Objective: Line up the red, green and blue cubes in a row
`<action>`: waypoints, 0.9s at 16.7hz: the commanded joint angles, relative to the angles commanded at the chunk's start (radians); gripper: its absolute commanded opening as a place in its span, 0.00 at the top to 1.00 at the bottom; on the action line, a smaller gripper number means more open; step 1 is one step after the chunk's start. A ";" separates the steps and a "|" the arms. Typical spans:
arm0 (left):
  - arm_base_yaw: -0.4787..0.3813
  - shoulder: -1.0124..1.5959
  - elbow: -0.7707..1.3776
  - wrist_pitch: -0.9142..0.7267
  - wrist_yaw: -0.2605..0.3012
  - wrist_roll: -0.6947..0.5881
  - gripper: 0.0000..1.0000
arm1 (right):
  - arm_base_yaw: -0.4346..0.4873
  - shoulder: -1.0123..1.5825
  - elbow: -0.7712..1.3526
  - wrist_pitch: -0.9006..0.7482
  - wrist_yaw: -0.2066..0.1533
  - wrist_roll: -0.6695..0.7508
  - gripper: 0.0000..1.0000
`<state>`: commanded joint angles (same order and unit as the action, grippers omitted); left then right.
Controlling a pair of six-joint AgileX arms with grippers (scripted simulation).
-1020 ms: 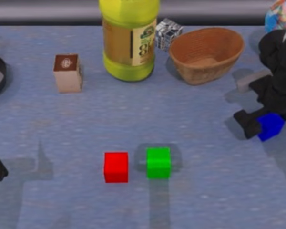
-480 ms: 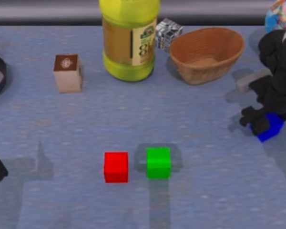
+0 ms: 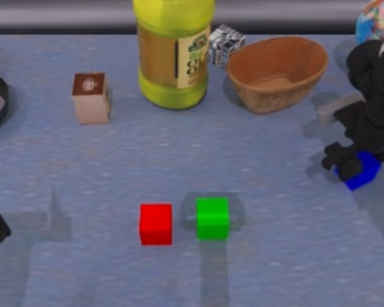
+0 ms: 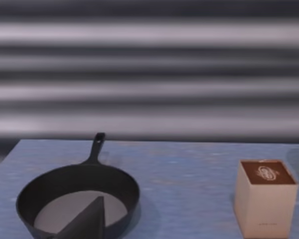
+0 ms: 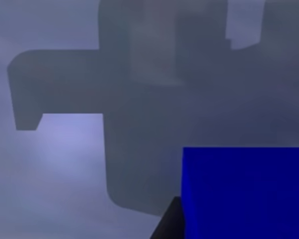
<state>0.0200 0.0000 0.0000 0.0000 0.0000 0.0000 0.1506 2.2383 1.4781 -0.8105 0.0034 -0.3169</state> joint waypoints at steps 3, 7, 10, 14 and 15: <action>0.000 0.000 0.000 0.000 0.000 0.000 0.00 | 0.000 0.000 0.000 0.000 0.000 0.000 1.00; 0.000 0.000 0.000 0.000 0.000 0.000 0.00 | 0.001 -0.013 0.014 -0.020 -0.001 -0.001 1.00; 0.000 0.000 0.000 0.000 0.000 0.000 0.00 | 0.004 -0.052 0.065 -0.114 -0.003 -0.002 1.00; 0.000 0.000 0.000 0.000 0.000 0.000 0.00 | 0.006 -0.107 0.125 -0.230 -0.002 -0.001 1.00; 0.000 0.000 0.000 0.000 0.000 0.000 0.00 | 0.007 -0.112 0.129 -0.235 -0.002 -0.001 1.00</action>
<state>0.0200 0.0000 0.0000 0.0000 0.0000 0.0000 0.1574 2.1267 1.6066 -1.0460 0.0017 -0.3174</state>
